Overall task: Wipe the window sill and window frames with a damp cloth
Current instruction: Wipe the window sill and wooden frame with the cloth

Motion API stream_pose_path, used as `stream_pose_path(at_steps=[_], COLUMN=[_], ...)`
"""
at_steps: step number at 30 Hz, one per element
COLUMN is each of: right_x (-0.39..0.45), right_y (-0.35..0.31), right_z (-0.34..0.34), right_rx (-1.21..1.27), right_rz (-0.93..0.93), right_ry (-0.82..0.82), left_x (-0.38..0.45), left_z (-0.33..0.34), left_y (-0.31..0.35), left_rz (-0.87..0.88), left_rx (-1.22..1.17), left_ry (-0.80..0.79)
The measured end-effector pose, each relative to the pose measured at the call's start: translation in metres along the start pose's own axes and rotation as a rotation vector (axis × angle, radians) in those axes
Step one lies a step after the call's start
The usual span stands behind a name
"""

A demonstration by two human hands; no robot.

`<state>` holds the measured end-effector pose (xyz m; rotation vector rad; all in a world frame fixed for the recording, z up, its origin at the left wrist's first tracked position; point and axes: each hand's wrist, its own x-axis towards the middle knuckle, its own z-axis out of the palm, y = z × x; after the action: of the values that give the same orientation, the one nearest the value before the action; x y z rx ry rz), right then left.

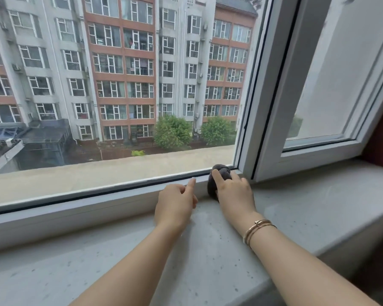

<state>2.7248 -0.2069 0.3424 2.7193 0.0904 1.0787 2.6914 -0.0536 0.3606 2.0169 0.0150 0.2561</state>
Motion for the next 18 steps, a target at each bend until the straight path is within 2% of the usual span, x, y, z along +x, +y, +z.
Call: stream_pose_path(at_steps=[5, 11, 18], right_x=[-0.004, -0.001, 0.001], right_y=[0.001, 0.045, 0.062], right_z=[0.006, 0.02, 0.02], right_rx=[0.089, -0.008, -0.029], right_rz=[-0.013, 0.008, -0.052], right_ry=[0.014, 0.038, 0.027], left_x=[0.008, 0.008, 0.006], left_z=[0.016, 0.024, 0.022], left_y=[0.0, -0.003, -0.002], left_rz=[-0.072, -0.098, -0.113], left_rx=[0.172, 0.182, 0.2], left_ry=[-0.061, 0.045, 0.068])
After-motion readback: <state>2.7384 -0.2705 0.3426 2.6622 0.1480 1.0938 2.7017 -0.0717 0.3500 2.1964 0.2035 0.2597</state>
